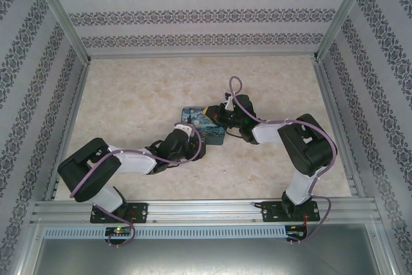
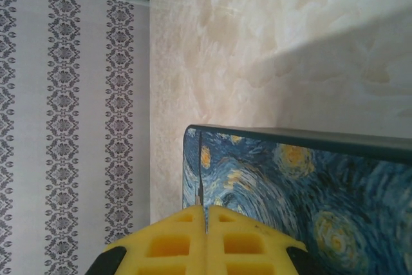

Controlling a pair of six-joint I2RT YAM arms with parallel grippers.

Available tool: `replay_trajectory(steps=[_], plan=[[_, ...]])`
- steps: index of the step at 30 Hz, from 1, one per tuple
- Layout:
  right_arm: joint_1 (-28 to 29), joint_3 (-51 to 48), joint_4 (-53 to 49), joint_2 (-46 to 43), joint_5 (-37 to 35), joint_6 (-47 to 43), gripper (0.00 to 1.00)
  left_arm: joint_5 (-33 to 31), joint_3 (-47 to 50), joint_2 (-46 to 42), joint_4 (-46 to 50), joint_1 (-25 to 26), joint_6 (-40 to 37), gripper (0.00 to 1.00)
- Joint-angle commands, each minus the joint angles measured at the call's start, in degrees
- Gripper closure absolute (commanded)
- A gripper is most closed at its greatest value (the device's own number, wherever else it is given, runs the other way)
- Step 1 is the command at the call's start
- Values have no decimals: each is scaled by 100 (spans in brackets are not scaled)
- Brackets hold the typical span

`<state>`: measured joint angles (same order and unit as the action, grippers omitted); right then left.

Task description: Unlock the padlock with the key

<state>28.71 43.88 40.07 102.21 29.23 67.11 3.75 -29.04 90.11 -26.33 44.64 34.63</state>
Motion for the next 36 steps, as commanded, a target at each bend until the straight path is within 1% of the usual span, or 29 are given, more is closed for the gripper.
replay_trajectory(steps=[1,9,12,16,19,27,32,36], plan=[[-19,-116,246,147,3,-74,100,-155,-37,318,-627,97,-206,39],[-109,-220,420,220,116,-60,100,-158,-139,966,-1183,140,-150,39],[-142,-231,418,237,161,-75,100,17,-290,1164,-1301,167,-159,40],[-190,-226,416,263,211,-91,100,471,-402,1280,-1581,168,-68,41],[-214,-228,400,289,219,-111,100,598,-345,1196,-1869,168,188,42],[-225,-238,441,379,223,-100,100,655,-4,1114,-2737,58,910,42],[-225,-250,474,394,206,-83,100,565,132,1279,-3136,-49,1335,41],[-217,-268,481,378,197,-69,100,550,270,1552,-3716,-165,1726,40]])
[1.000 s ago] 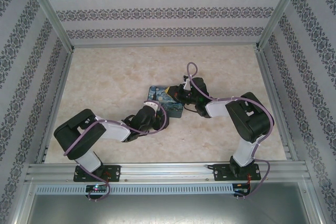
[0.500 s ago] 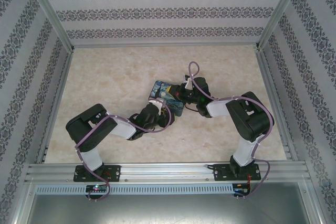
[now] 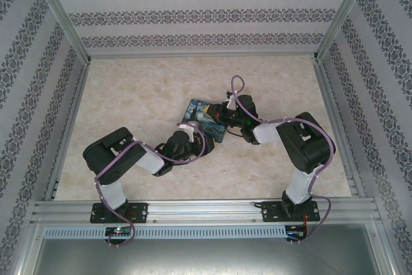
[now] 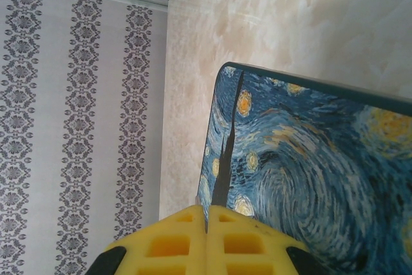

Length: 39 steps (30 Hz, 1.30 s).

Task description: Unlock the padlock with the key

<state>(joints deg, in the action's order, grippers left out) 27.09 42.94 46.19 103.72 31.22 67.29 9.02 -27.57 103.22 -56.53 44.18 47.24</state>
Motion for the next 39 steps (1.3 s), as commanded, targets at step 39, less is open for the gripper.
replay_trajectory(steps=[39], plan=[[-55,-268,118,350,11,21,100,-210,540,618,-2494,35,1664,46]])
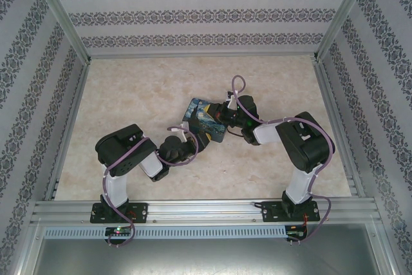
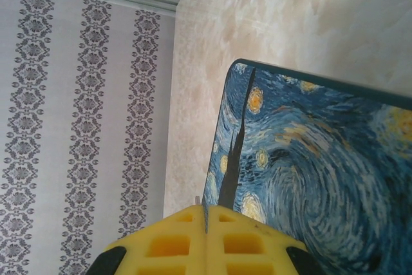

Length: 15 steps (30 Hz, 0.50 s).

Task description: Unlock the padlock with the key

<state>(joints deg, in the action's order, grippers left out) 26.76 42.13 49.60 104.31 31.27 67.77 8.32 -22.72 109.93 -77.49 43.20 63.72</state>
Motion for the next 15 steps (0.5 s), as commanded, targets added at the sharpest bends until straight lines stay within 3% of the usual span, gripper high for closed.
replay_trajectory(steps=[1,15], plan=[[-22,-188,-219,293,3,-26,100,-166,67,-99,-398,170,16,46],[-22,-231,-153,308,4,5,100,-649,-142,261,-399,241,110,50]])
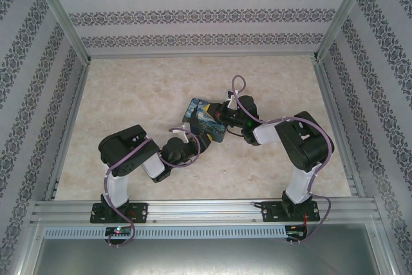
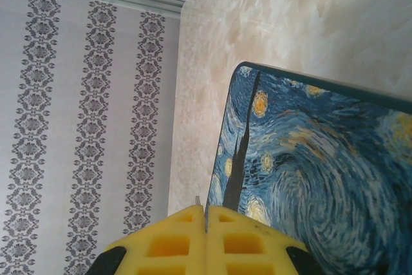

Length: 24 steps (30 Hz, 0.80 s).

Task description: Unlock the padlock with the key

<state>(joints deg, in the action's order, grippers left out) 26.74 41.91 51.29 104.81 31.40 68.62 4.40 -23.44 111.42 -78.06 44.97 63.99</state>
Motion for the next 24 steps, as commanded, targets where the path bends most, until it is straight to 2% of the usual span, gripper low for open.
replay_trajectory(steps=[1,17,20,24], plan=[[-20,-210,-313,259,-11,-77,100,-293,-57,116,-342,64,87,51],[-29,-227,-229,294,6,-49,100,-393,-79,372,-317,64,179,65],[-29,-227,-231,294,3,-48,100,-387,-91,376,-250,64,179,69],[-70,-163,-258,274,57,-33,100,-414,-91,420,-201,63,259,80]])
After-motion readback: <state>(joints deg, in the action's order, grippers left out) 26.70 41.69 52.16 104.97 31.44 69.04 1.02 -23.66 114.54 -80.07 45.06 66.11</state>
